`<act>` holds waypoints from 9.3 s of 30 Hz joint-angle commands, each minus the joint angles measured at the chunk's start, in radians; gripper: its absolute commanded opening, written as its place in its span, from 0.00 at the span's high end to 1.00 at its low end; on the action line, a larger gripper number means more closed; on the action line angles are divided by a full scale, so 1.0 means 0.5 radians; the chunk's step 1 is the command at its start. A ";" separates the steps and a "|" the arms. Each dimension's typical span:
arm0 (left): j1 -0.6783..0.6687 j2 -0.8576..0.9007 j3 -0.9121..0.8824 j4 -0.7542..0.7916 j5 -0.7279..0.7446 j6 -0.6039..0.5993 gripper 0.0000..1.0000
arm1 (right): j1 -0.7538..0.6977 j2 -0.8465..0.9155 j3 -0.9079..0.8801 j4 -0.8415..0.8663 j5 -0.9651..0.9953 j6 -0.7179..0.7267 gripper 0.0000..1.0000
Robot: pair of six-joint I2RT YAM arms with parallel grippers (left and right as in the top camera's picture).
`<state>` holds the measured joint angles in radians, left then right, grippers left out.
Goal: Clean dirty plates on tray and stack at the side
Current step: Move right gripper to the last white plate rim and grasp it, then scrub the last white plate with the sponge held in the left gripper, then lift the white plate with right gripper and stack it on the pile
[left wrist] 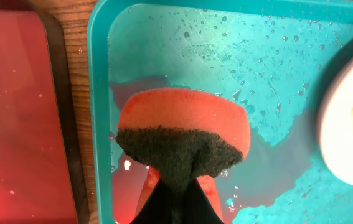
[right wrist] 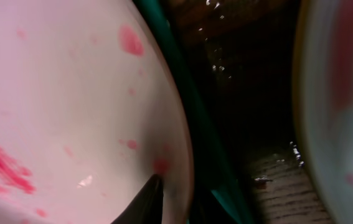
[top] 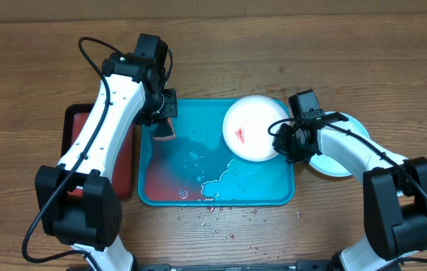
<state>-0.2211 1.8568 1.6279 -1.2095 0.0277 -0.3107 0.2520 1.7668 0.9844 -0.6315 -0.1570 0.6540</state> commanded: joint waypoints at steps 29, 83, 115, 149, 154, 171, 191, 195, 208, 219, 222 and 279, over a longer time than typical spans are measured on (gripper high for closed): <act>-0.004 0.008 -0.007 0.043 0.029 0.046 0.96 | 0.352 0.169 0.221 0.160 -0.017 -0.742 0.46; -0.323 0.257 -0.769 0.607 0.989 0.817 0.96 | 0.672 0.316 0.219 0.101 -0.139 0.197 0.96; -0.317 0.258 -0.760 0.664 1.061 0.849 0.96 | 0.672 0.316 0.219 0.099 -0.139 0.179 0.96; -0.305 0.258 -0.760 0.934 1.328 0.819 0.96 | 0.672 0.316 0.219 0.114 -0.145 0.158 0.96; -0.297 0.258 -0.759 1.239 0.972 0.494 0.96 | 0.672 0.316 0.219 0.114 -0.145 0.157 0.96; 0.132 0.258 0.068 -0.053 -0.301 0.044 0.96 | 0.672 0.211 0.277 0.072 -0.125 -0.018 0.96; 0.135 0.259 0.293 -0.189 -0.017 0.142 0.96 | 1.189 -0.387 0.584 -0.668 1.984 -0.163 0.96; 0.134 0.259 0.291 -0.191 -0.016 0.141 0.96 | 1.404 -0.387 0.584 -0.716 2.463 -0.156 0.96; 0.134 0.259 0.291 -0.190 -0.016 0.141 0.96 | 1.859 -0.391 0.585 -0.711 3.460 -0.188 0.96; 0.134 0.259 0.291 -0.190 -0.016 0.141 0.95 | 1.864 -0.392 0.585 -0.710 3.460 -0.188 0.96; 0.134 0.259 0.291 -0.191 -0.016 0.141 0.95 | 1.864 -0.392 0.585 -0.710 3.460 -0.188 0.96; 0.416 -0.993 -0.586 -0.163 -0.786 -0.299 0.96 | -0.877 -0.541 0.507 -0.880 0.030 -0.749 0.96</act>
<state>-0.0456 1.3624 1.3865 -1.3170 -0.3489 -0.4473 -0.0826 1.5223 1.2537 -1.0752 -0.0937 0.3244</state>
